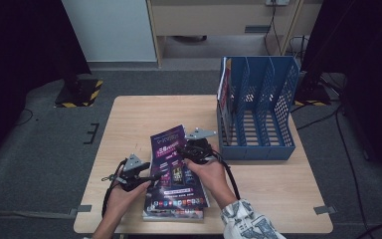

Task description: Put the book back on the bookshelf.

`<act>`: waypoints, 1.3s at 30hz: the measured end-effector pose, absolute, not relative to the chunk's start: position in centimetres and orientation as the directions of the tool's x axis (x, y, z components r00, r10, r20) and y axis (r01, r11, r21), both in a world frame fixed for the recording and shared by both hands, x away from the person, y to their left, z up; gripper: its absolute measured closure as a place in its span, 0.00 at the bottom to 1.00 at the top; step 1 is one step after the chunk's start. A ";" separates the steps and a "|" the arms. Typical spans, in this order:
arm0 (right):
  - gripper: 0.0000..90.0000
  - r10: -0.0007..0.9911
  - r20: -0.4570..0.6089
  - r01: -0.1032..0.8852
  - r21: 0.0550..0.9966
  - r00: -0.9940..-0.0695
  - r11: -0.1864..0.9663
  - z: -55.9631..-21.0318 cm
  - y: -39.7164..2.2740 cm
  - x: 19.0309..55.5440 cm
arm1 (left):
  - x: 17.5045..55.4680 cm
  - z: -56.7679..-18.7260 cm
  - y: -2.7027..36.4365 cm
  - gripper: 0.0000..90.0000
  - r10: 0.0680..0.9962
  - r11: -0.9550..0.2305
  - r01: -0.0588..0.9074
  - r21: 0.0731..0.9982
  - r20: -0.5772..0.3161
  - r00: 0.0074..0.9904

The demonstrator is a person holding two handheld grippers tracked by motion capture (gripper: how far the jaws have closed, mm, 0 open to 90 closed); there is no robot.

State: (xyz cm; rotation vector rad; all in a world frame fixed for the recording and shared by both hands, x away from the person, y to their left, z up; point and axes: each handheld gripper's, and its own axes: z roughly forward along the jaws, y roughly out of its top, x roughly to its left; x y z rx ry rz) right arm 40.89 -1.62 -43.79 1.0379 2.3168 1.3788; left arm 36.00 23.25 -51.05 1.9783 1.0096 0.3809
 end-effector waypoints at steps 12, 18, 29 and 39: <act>0.89 0.651 0.095 0.355 0.891 -0.753 0.282 -42.0 -1.6 40.5 | 36.2 -51.1 23.1 0.33 0.752 -0.272 0.511 0.816 -0.151 0.642; 0.90 0.630 0.072 0.306 0.912 -0.774 0.272 -41.3 -1.4 40.2 | 36.4 -51.1 23.1 0.32 0.739 -0.249 0.511 0.823 -0.179 0.649; 0.90 0.590 0.042 0.232 0.940 -0.807 0.250 -40.0 -1.2 39.8 | 36.6 -50.7 23.4 0.39 0.704 -0.214 0.502 0.838 -0.224 0.674; 0.91 0.570 0.020 0.180 0.958 -0.821 0.225 -39.8 -1.6 39.8 | 36.9 -49.1 24.3 0.80 0.744 -0.197 0.512 0.836 -0.213 0.633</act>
